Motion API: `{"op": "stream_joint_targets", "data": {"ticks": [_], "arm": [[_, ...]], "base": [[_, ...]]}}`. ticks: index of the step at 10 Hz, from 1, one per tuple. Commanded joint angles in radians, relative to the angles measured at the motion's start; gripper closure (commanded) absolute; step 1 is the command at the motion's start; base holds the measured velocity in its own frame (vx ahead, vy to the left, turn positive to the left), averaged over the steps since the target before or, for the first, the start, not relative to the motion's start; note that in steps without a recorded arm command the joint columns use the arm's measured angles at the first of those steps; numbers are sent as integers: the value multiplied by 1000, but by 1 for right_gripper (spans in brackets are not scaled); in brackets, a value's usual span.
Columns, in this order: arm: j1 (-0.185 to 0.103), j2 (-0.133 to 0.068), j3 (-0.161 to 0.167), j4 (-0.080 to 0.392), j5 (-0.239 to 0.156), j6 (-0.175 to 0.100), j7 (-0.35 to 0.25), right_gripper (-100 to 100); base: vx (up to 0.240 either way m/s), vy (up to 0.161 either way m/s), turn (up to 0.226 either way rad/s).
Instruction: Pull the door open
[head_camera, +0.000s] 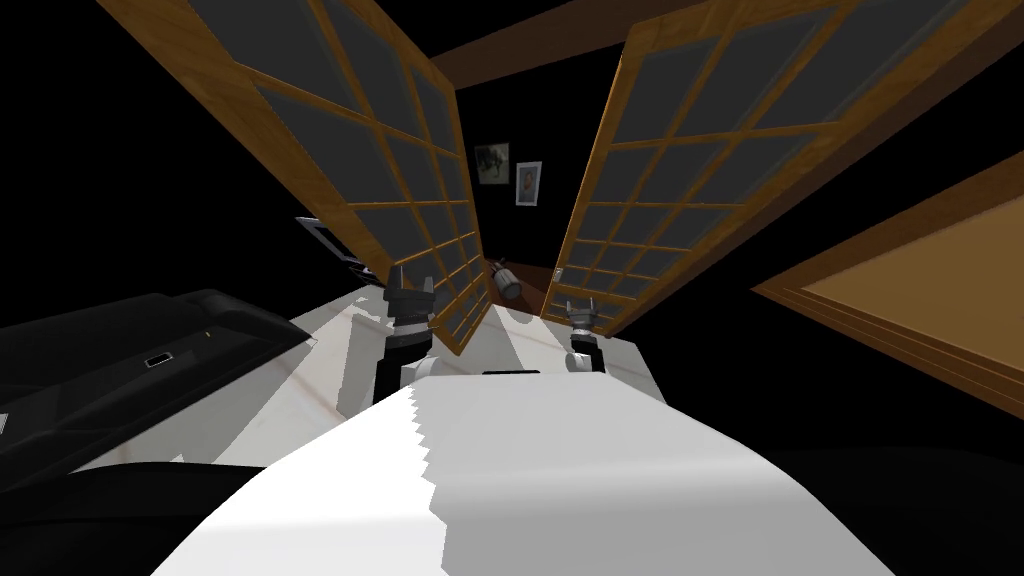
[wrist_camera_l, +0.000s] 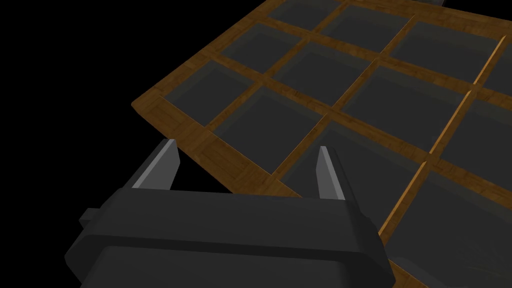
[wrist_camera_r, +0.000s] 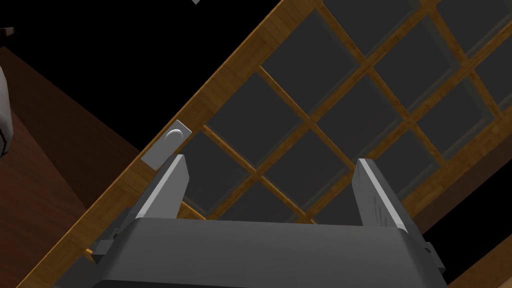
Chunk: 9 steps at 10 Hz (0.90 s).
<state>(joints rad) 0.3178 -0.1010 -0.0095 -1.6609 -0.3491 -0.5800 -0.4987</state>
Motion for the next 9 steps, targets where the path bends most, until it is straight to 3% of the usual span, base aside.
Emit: {"op": "stream_joint_targets", "data": {"ticks": [1, 9], "arm": [[-9, -1, 3, 40, -24, -19, -32, -100], [-84, -15, 4, 257, -148, -100, -190, -100]], "base": [[94, -50, 80], [91, -47, 96]]}}
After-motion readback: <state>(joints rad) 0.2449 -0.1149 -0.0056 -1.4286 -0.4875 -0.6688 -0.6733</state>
